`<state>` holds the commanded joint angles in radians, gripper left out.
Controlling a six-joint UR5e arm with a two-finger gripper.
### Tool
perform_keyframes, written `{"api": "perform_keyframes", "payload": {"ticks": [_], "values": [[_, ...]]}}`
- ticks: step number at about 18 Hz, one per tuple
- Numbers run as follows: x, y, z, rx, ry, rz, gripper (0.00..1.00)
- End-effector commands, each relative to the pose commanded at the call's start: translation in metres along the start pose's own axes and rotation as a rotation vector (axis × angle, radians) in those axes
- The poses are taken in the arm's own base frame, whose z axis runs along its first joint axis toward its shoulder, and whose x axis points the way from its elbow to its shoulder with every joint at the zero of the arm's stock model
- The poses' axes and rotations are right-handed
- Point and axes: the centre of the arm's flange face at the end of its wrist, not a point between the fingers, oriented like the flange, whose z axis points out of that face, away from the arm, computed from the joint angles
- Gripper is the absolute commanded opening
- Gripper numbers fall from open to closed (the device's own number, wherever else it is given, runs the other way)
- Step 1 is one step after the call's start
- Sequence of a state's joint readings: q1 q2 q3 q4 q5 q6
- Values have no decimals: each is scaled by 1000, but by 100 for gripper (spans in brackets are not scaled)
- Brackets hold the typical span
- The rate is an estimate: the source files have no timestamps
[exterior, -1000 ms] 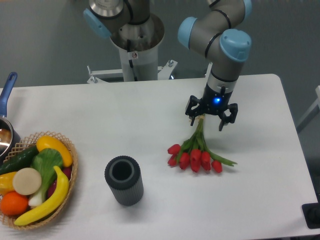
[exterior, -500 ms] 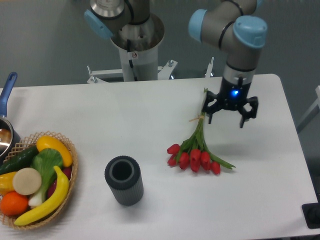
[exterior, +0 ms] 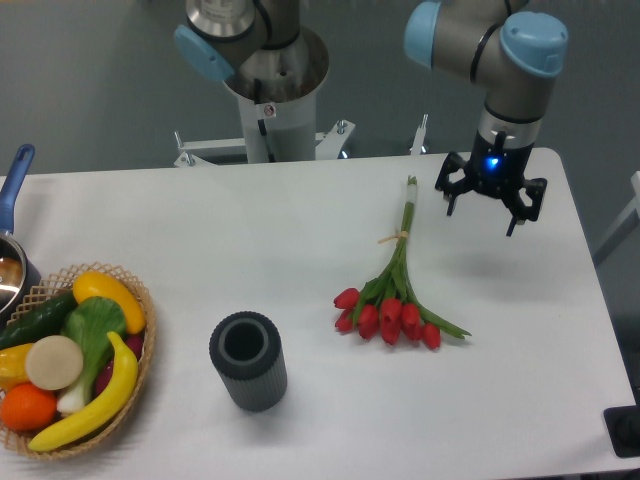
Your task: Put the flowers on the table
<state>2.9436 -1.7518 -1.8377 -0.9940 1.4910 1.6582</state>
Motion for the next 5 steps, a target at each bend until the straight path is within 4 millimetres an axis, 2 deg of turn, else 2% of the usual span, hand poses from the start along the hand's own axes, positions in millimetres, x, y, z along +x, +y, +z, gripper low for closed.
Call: {"api": "perform_keyframes", "payload": {"ticks": [5], "values": [[0, 6, 1, 4, 10, -11, 100]]}}
